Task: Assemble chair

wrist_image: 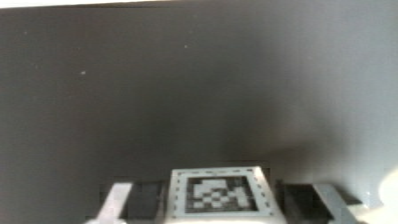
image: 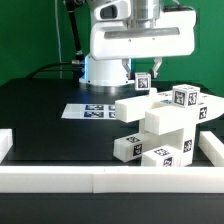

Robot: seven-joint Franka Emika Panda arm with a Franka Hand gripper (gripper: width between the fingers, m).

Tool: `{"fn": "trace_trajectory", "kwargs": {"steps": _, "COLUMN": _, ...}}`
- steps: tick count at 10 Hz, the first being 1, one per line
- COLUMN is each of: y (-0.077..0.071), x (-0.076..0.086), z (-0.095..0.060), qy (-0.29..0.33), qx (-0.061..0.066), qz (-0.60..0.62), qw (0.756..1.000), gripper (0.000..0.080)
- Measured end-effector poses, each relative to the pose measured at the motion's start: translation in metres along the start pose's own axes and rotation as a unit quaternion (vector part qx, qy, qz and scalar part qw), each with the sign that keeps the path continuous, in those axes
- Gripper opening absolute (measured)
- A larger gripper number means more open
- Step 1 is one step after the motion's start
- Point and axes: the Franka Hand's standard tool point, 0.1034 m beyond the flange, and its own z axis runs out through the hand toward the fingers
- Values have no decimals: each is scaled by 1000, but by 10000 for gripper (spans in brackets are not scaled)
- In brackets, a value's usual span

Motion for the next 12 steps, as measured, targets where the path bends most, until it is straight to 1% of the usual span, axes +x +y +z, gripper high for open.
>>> {"fn": "trace_trajectory", "kwargs": {"steps": 1, "y": -4, "x": 5, "z": -5, "qy": 5, "qx": -3, "qz": 6, "qw": 1000, "gripper": 290}}
{"fn": "trace_trajectory", "kwargs": {"steps": 2, "y": -10, "x": 6, "z": -3, "qy": 7, "qx": -4, "qz": 20, "qw": 1000, "gripper": 290}}
{"fn": "trace_trajectory", "kwargs": {"steps": 6, "y": -7, "x": 6, "z": -3, "qy": 6, "qx": -5, "qz": 17, "qw": 1000, "gripper": 290}}
{"fn": "trace_trajectory", "kwargs": {"steps": 7, "y": -3, "x": 11, "z": -7, "qy": 6, "qx": -4, "qz": 9, "qw": 1000, "gripper": 290}}
{"fn": "trace_trajectory", "kwargs": {"steps": 8, "y": -3, "x": 22, "z": -16, "qy": 10, "qx": -3, "qz": 8, "qw": 1000, "gripper": 290}}
{"fn": "trace_trajectory", "kwargs": {"steps": 9, "y": -6, "x": 33, "z": -24, "qy": 18, "qx": -5, "qz": -8, "qw": 1000, "gripper": 290}}
{"fn": "trace_trajectory", "kwargs": {"steps": 10, "y": -8, "x": 40, "z": -28, "qy": 20, "qx": -3, "qz": -17, "qw": 1000, "gripper": 290}}
{"fn": "trace_trajectory", "kwargs": {"steps": 12, "y": -8, "x": 41, "z": -28, "qy": 15, "qx": -4, "qz": -17, "qw": 1000, "gripper": 290}}
